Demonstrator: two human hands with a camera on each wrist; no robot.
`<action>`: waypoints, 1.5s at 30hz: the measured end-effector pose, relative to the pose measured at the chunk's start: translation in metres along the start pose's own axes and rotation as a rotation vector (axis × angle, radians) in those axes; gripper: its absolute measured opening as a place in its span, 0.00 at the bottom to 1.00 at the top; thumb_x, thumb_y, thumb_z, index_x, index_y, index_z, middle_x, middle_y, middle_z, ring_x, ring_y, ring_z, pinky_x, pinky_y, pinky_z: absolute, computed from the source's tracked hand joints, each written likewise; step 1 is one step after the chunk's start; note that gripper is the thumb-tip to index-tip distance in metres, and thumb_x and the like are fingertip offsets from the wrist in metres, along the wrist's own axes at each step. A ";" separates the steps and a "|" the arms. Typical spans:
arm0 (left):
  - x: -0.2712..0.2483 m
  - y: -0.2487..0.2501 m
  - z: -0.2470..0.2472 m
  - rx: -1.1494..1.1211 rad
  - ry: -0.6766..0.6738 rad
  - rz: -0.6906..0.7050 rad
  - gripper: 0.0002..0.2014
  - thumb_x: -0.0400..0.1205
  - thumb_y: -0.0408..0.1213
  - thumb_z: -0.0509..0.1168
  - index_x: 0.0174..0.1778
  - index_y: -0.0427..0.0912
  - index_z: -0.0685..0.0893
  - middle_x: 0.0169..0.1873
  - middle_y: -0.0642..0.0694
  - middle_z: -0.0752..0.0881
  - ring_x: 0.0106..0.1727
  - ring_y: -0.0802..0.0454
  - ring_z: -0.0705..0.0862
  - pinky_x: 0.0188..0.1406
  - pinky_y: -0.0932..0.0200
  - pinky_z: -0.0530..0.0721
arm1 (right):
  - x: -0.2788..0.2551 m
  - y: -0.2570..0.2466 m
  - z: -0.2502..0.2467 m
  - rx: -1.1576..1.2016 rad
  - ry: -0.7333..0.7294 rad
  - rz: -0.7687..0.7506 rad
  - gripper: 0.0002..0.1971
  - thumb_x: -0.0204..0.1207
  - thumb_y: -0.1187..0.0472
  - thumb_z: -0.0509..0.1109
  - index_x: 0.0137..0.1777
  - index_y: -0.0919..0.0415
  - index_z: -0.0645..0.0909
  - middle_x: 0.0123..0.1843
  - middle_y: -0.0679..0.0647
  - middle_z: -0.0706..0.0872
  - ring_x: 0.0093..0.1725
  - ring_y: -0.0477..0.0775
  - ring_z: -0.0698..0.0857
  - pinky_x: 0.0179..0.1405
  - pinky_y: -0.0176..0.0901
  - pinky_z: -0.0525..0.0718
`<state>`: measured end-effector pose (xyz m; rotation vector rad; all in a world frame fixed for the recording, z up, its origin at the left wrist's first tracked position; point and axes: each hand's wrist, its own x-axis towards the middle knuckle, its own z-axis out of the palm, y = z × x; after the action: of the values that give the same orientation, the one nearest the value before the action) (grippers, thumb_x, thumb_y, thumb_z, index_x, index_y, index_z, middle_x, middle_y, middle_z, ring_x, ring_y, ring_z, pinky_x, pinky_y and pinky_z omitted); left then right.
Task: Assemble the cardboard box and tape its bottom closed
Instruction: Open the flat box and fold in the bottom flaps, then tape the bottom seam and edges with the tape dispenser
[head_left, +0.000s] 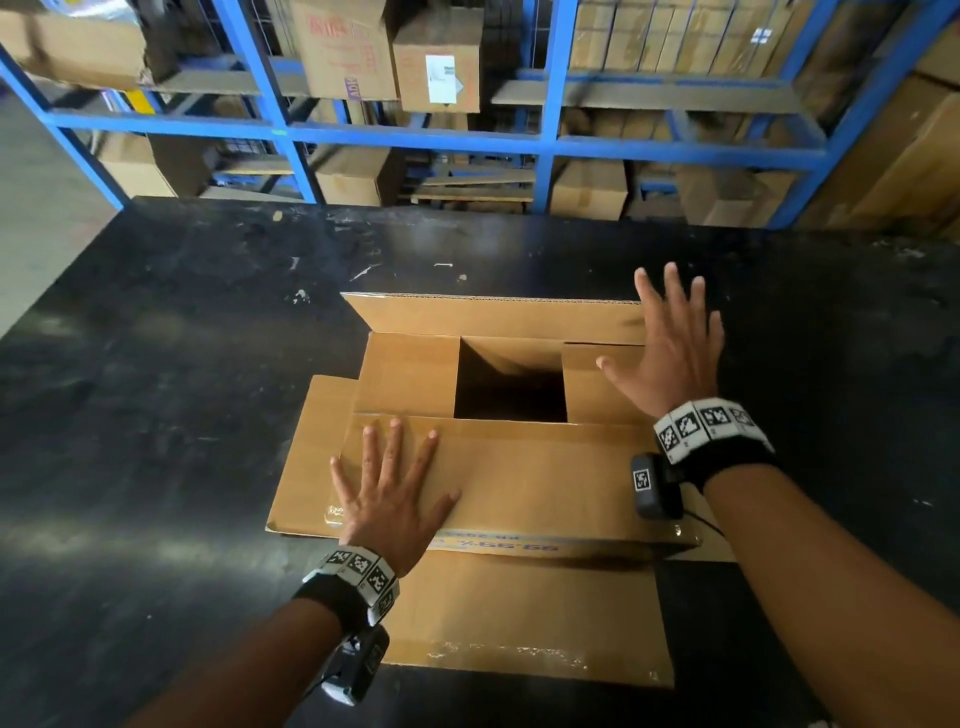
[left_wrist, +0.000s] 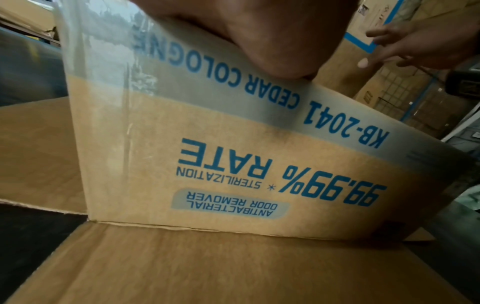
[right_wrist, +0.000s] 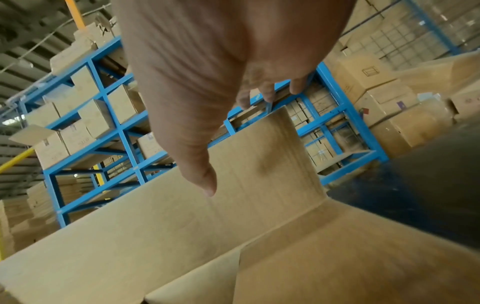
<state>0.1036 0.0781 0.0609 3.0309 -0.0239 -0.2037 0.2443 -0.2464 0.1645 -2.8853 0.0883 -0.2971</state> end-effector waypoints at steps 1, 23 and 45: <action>0.000 0.000 -0.001 -0.008 0.003 0.001 0.40 0.80 0.77 0.31 0.88 0.66 0.34 0.91 0.48 0.37 0.90 0.37 0.34 0.82 0.16 0.44 | 0.004 0.000 0.000 -0.033 -0.035 -0.006 0.55 0.67 0.41 0.80 0.88 0.43 0.48 0.91 0.54 0.50 0.90 0.64 0.45 0.84 0.75 0.49; 0.019 0.002 -0.008 -0.001 0.076 0.139 0.45 0.80 0.75 0.47 0.91 0.58 0.49 0.92 0.44 0.47 0.92 0.35 0.42 0.84 0.19 0.44 | -0.121 0.020 0.079 -0.131 -0.350 -0.095 0.37 0.81 0.30 0.43 0.87 0.35 0.34 0.90 0.50 0.33 0.89 0.58 0.35 0.85 0.72 0.39; 0.029 0.114 0.011 -0.049 0.039 0.267 0.38 0.83 0.62 0.46 0.91 0.56 0.53 0.91 0.46 0.54 0.92 0.38 0.49 0.85 0.23 0.49 | -0.138 0.018 0.072 0.146 -0.186 -0.022 0.32 0.80 0.51 0.56 0.86 0.43 0.61 0.91 0.51 0.55 0.90 0.57 0.48 0.87 0.68 0.43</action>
<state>0.1299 -0.0365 0.0581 2.9408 -0.4107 -0.1208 0.1242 -0.2361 0.0646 -2.7545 0.0025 -0.0355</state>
